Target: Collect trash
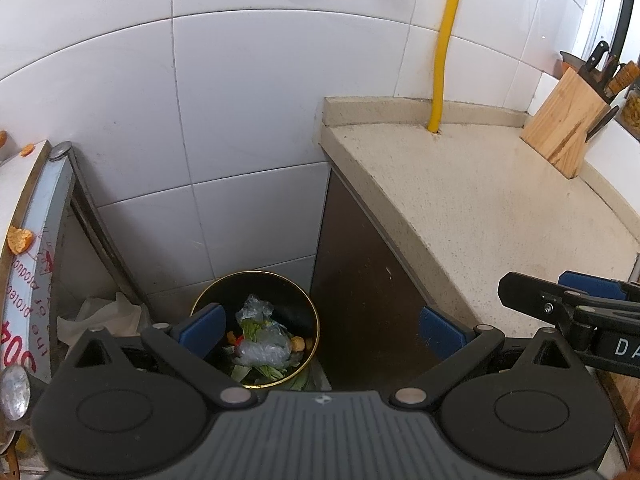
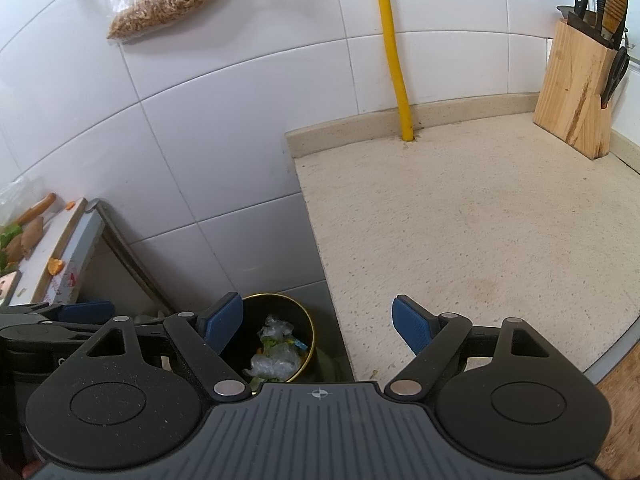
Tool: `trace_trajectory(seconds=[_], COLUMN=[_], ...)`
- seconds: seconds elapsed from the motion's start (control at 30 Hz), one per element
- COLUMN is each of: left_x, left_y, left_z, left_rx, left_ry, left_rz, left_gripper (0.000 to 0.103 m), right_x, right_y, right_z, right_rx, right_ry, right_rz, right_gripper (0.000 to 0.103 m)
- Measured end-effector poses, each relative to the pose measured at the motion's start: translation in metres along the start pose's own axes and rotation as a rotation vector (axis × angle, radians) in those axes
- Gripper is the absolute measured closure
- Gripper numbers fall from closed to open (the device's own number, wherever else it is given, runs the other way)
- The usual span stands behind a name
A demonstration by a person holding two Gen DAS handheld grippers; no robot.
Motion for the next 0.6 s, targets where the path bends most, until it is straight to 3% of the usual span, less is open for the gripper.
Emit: trace_trajectory(seconds=[0.6], left_x=[0.0035], left_y=[-0.0031], left_z=[-0.0007], left_rx=[0.009], left_ry=[-0.005], left_rz=[-0.007], left_gripper=[0.004], right_x=[0.0039], right_y=[-0.0011], right_z=[0.0006], right_rx=[0.016], right_ry=[0.013], right_rz=[0.003], right_gripper=[0.016])
Point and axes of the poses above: each gripper's, at about its wrist camera, not at the fingertips, and x roughly the way its jaws point, z to its left, y to its underside, the point moved 4 cm from there along x, roughly the way its jaws point, and after that the axes turned 2 degrees about x, right-handed, at the moved point
